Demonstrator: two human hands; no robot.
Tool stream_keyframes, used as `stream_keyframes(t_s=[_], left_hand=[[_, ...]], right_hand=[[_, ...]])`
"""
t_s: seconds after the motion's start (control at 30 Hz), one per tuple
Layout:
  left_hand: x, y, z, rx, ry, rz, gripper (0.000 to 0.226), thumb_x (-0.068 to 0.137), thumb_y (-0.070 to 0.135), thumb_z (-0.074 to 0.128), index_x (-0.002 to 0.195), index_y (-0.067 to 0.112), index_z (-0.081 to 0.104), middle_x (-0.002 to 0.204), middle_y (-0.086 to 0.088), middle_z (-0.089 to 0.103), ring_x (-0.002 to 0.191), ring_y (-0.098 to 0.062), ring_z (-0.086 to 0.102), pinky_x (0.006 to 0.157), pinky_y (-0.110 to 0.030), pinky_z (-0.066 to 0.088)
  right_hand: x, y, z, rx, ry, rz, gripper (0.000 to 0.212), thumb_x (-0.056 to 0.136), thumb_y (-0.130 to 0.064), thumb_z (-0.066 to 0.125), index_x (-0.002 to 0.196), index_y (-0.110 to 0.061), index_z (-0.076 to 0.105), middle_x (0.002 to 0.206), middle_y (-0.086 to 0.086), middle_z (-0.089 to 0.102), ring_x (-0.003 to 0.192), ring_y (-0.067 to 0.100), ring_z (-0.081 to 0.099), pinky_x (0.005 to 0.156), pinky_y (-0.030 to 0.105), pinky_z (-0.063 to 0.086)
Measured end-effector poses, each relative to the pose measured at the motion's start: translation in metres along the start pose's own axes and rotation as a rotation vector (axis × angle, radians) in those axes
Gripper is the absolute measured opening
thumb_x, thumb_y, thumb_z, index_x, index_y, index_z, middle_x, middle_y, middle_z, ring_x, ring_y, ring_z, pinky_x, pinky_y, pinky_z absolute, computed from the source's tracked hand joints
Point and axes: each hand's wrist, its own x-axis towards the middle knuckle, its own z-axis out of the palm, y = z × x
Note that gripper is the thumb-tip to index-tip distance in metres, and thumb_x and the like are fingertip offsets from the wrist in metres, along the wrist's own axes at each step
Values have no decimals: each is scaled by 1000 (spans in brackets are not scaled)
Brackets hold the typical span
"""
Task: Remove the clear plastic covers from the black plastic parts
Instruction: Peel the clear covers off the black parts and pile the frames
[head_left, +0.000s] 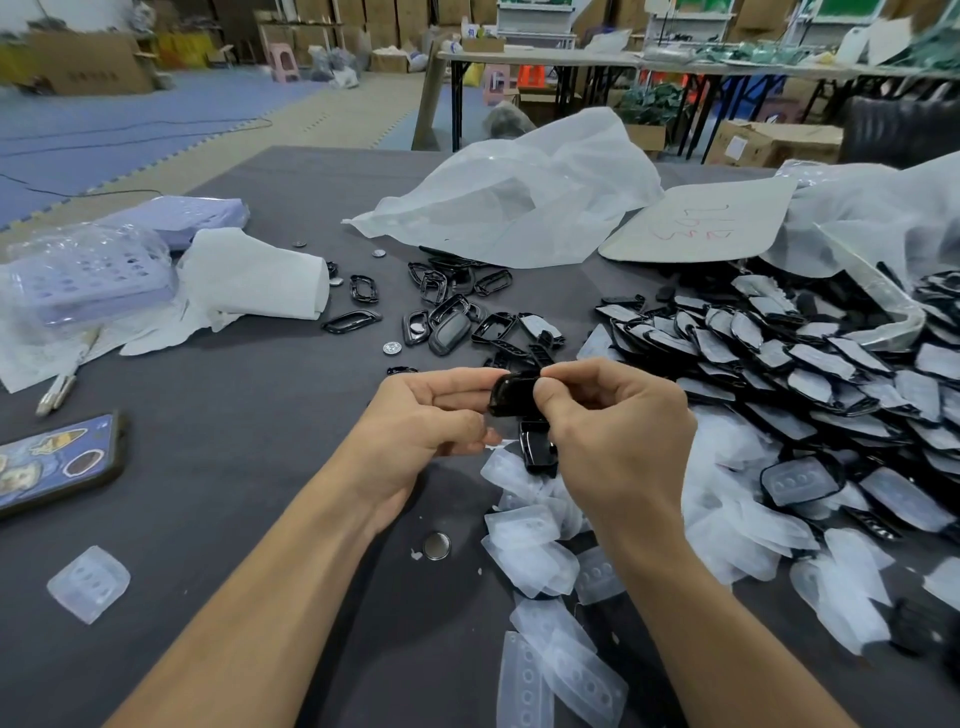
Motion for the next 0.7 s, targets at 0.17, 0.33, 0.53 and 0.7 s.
stream_keyframes(t_s=[0.17, 0.33, 0.53, 0.7], left_hand=[[0, 0, 0, -13, -17, 19, 39, 69, -3, 70, 100, 18, 84, 102, -12, 80, 89, -18, 78, 76, -20, 59], [-2, -4, 4, 43, 96, 29, 28, 81, -8, 77, 90, 17, 85, 86, -13, 80, 77, -23, 65, 68, -22, 56], [1, -3, 9, 89, 214, 39, 27, 63, -4, 72, 81, 11, 84, 71, -16, 73, 59, -18, 56, 60, -20, 52], [2, 0, 4, 65, 209, 56, 24, 67, -7, 74, 79, 11, 84, 64, -11, 70, 51, -13, 54, 57, -19, 50]], right_hand=[[1, 1, -1, -18, -19, -14, 19, 81, -15, 83, 73, -30, 77, 65, -22, 71, 60, 0, 68, 57, 9, 49], [0, -1, -1, -96, -83, -72, 15, 80, -15, 83, 73, -27, 77, 64, -23, 69, 61, 0, 68, 57, 9, 49], [-7, -1, 3, -242, -10, -176, 22, 76, -20, 87, 91, -29, 75, 69, -13, 64, 66, 5, 61, 63, 16, 48], [2, 1, 0, -117, -174, 7, 9, 82, -23, 81, 88, -28, 76, 68, -9, 68, 61, 5, 60, 61, 17, 46]])
